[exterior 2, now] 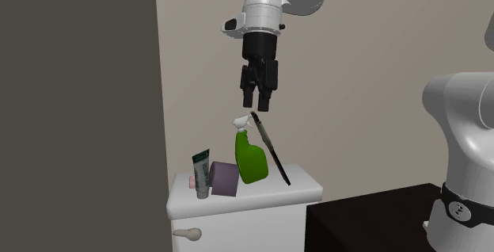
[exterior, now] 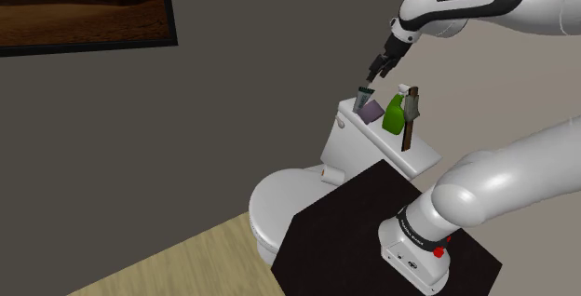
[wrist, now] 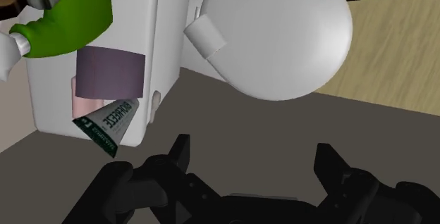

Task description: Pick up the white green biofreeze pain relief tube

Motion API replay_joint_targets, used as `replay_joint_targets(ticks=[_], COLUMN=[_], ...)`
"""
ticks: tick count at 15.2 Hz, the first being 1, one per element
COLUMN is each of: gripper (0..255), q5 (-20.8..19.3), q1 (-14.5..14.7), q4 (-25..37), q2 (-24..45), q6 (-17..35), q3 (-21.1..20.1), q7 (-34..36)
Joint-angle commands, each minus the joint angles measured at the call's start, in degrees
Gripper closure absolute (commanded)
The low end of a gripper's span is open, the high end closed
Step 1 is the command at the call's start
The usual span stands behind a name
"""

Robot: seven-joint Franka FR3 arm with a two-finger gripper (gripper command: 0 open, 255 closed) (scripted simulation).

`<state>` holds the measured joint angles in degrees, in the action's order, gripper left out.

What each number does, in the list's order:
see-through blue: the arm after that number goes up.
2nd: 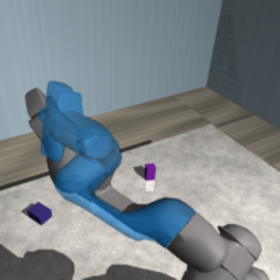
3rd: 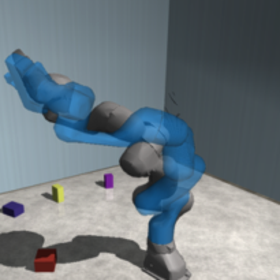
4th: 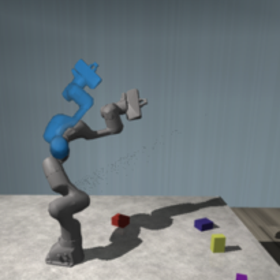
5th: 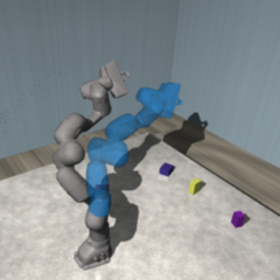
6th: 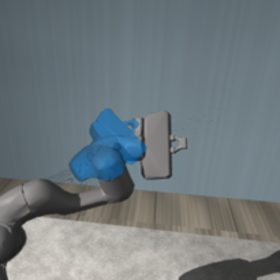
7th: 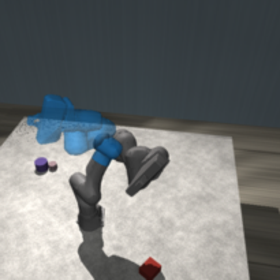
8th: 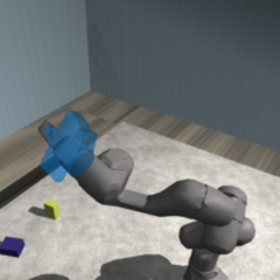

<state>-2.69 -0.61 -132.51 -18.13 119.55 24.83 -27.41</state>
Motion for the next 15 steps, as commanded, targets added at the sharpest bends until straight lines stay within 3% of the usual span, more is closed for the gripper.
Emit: replay_joint_targets(ticks=[1, 8, 15], gripper=[0, 0, 0], q5=[0.9, 9.5, 19.7], q1=[0.2, 0.3, -5.0], q4=[1.4, 10.5, 24.1], q2=[3.7, 20.3, 37.6], q6=[2.3, 7.9, 9.2], q3=[2.0, 6.9, 5.5], q7=[-4.2, -19.6, -33.5])
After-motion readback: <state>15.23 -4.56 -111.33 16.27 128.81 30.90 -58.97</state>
